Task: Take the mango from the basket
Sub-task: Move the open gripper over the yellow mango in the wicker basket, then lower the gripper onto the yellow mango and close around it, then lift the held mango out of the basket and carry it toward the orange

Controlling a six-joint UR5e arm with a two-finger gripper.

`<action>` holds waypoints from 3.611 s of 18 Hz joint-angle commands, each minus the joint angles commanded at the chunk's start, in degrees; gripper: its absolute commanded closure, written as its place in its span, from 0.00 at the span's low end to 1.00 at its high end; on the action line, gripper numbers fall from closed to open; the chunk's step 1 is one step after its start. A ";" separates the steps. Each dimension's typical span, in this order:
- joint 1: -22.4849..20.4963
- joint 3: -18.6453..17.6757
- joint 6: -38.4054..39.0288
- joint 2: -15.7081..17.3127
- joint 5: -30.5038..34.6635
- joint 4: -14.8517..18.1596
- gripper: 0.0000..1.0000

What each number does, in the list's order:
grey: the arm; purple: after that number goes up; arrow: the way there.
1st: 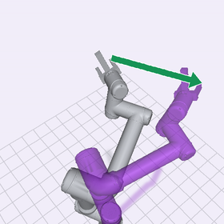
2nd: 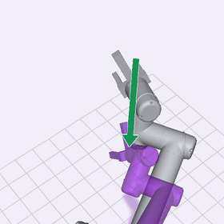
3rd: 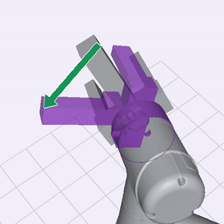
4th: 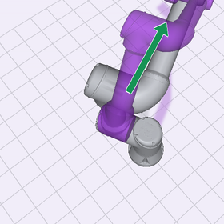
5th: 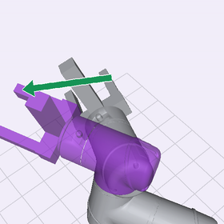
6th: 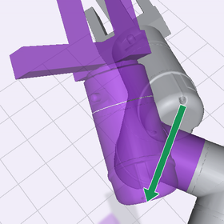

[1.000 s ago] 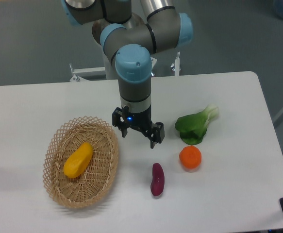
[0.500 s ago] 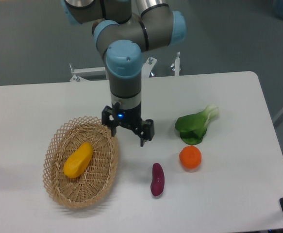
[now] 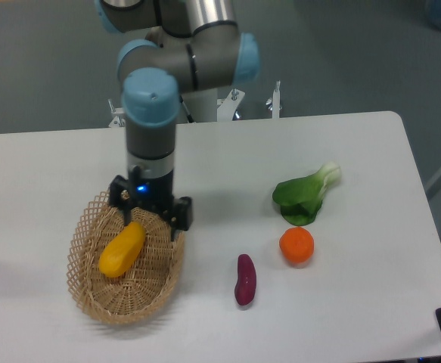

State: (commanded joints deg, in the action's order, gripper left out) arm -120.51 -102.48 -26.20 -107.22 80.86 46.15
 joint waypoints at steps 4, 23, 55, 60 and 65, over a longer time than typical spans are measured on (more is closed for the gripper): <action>2.29 0.00 0.18 -2.99 0.26 -3.09 0.00; 5.81 -1.05 0.80 -8.27 7.47 -5.02 0.00; -10.61 1.32 -10.51 2.70 6.95 1.99 0.45; -18.52 1.49 -22.74 4.03 5.37 5.61 0.45; -24.06 5.79 -26.54 2.63 2.82 5.26 0.45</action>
State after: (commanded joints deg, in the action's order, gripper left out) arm -144.57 -96.69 -52.73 -104.58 83.68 51.42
